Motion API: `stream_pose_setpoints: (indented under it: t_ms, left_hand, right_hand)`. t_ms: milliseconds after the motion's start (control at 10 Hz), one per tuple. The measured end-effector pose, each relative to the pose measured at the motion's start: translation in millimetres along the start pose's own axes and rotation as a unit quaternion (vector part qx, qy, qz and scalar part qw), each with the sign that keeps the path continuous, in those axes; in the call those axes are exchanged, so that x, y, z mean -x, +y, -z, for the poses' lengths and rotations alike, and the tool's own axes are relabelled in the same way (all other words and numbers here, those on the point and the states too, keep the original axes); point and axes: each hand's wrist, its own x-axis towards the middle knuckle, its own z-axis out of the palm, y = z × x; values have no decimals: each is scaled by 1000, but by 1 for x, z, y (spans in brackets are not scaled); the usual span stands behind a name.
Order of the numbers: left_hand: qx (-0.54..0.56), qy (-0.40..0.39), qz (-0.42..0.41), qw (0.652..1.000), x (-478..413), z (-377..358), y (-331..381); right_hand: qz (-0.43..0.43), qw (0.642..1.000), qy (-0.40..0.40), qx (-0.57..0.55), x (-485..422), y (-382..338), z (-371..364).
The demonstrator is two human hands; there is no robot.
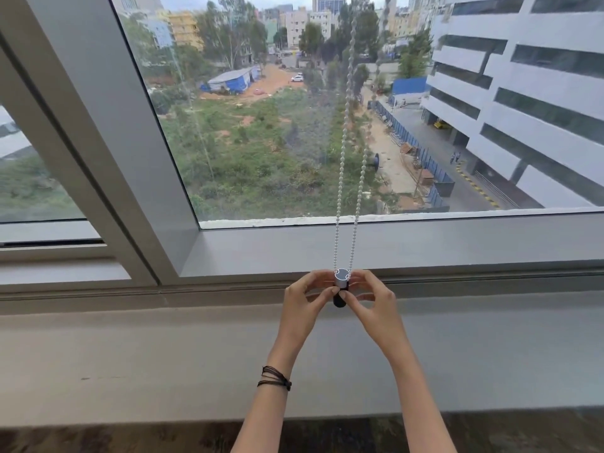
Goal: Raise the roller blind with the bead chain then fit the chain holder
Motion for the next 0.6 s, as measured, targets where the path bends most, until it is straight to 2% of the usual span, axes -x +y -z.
stream_pose_setpoints:
  t_ms: [600]
  left_hand:
    - [-28,15,12,999,13,2,4]
  right_hand:
    - [7,999,-17,-33,6,-2,5]
